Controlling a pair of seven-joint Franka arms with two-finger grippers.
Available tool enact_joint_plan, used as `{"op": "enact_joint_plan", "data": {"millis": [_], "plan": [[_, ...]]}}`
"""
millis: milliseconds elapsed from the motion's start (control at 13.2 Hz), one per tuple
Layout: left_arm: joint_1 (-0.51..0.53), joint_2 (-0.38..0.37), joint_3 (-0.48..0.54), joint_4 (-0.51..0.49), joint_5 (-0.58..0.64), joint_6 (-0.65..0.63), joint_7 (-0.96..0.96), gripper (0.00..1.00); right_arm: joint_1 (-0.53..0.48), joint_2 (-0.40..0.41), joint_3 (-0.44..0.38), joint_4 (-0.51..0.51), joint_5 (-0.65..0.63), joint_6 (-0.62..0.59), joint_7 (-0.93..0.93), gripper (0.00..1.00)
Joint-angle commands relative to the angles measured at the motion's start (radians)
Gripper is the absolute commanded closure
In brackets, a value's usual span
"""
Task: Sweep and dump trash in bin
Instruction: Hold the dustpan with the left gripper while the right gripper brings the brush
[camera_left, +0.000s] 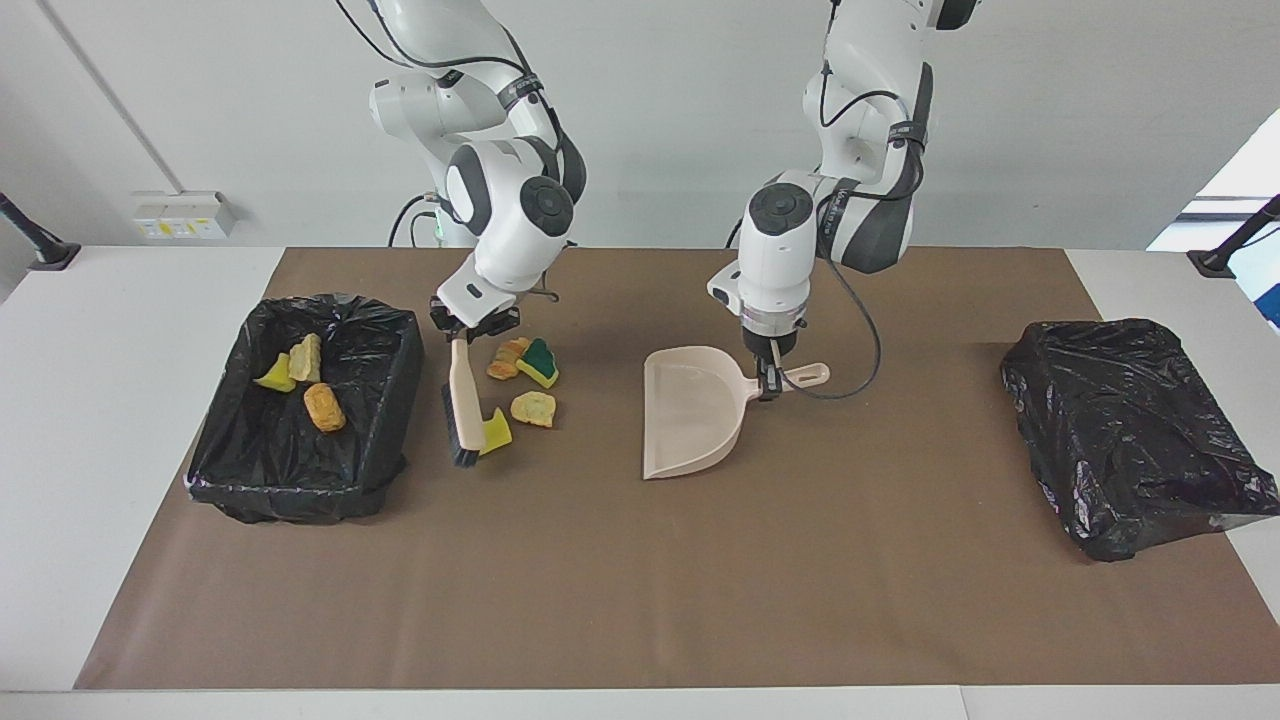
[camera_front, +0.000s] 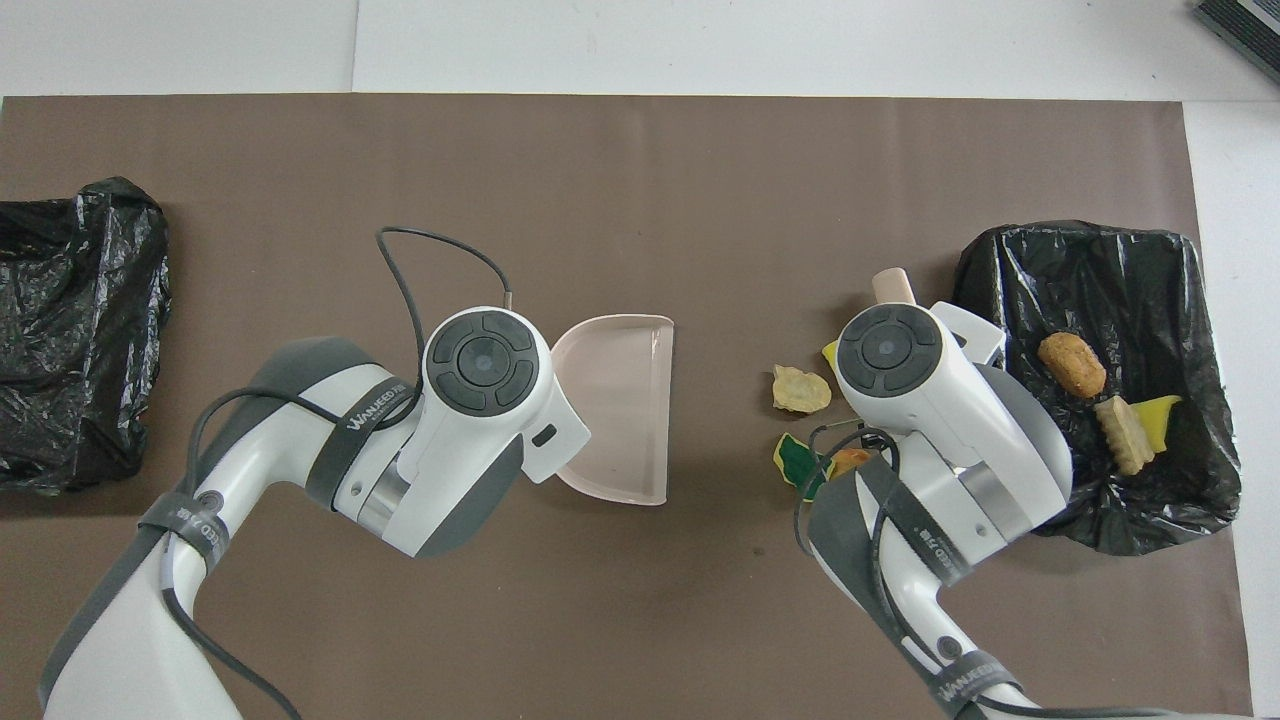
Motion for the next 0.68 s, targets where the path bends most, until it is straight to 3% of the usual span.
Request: {"op": "enact_joint_plan", "data": {"millis": [0, 605], "plan": [[-0.028, -0.062, 0.007, -0.079, 0.02, -0.004, -0.074, 1.0, -0.02, 0.014, 0.017, -0.016, 0.085, 0.026, 0.013, 1.0], [-0.041, -0.101, 0.008, -0.142, 0.02, -0.009, -0.09, 1.0, 0.06, 0.071, 0.02, -0.007, 0.561, 0.145, -0.136, 1.0]]}}
